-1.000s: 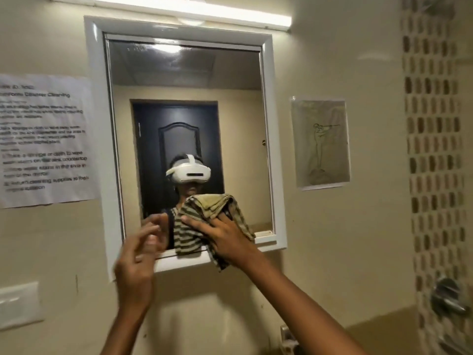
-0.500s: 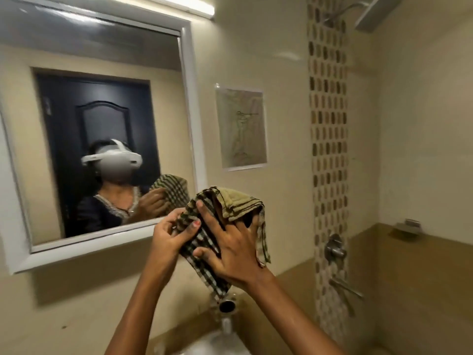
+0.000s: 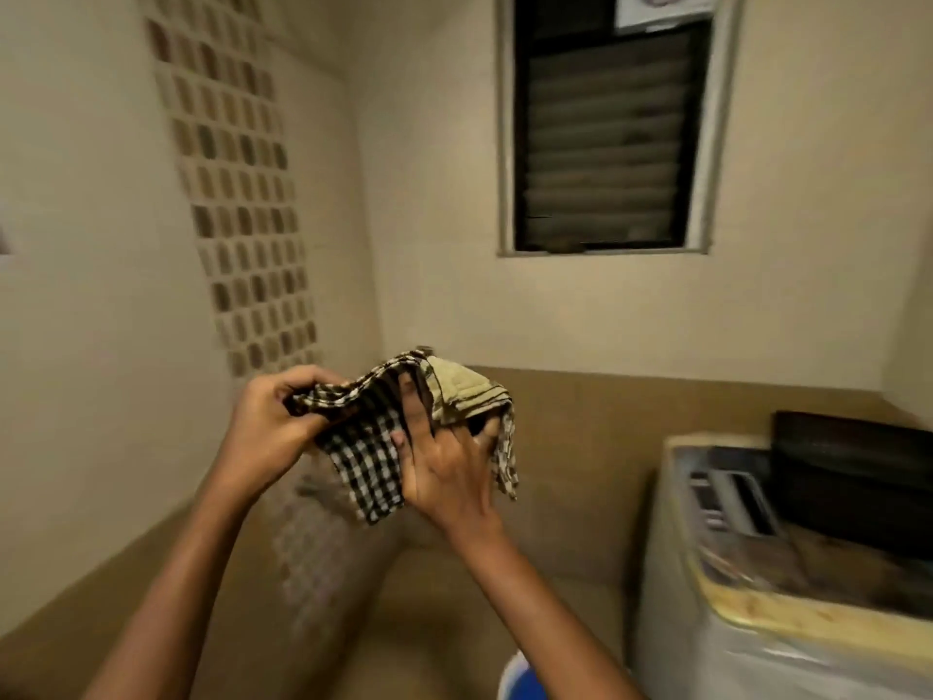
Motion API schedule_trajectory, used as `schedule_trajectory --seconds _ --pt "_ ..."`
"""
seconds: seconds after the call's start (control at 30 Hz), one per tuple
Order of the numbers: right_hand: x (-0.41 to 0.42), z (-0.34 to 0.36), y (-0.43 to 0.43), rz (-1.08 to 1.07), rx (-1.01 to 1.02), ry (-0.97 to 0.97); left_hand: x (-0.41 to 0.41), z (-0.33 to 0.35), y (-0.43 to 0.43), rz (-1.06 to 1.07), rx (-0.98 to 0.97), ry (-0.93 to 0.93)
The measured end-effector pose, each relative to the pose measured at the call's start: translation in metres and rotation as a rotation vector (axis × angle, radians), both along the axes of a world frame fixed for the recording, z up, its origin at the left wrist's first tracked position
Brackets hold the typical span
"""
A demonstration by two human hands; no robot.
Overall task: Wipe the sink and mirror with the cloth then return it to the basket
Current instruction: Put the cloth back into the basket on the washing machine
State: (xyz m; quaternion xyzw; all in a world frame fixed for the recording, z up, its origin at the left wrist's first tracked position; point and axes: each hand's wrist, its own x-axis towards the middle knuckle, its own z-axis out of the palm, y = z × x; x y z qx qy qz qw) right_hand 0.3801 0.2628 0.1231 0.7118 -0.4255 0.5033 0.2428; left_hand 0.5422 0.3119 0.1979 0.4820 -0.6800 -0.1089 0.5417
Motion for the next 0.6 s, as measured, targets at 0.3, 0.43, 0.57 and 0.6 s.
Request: schedule_trajectory --seconds 0.3,0.43,0.57,0.6 --pt "-0.290 -0.061 -0.082 -0.597 0.161 -0.029 -0.299 -0.061 -0.166 -0.387 -0.007 -0.042" --pt "-0.395 -0.096 -0.089 -0.803 0.323 -0.040 -0.424 -0.104 -0.212 -0.536 0.129 0.031" --pt "-0.480 -0.126 -0.101 -0.933 0.427 -0.065 -0.526 -0.143 -0.253 -0.651 0.268 0.040" --pt "-0.496 -0.133 -0.105 -0.956 0.459 -0.067 -0.546 -0.154 -0.263 -0.673 0.287 0.034"
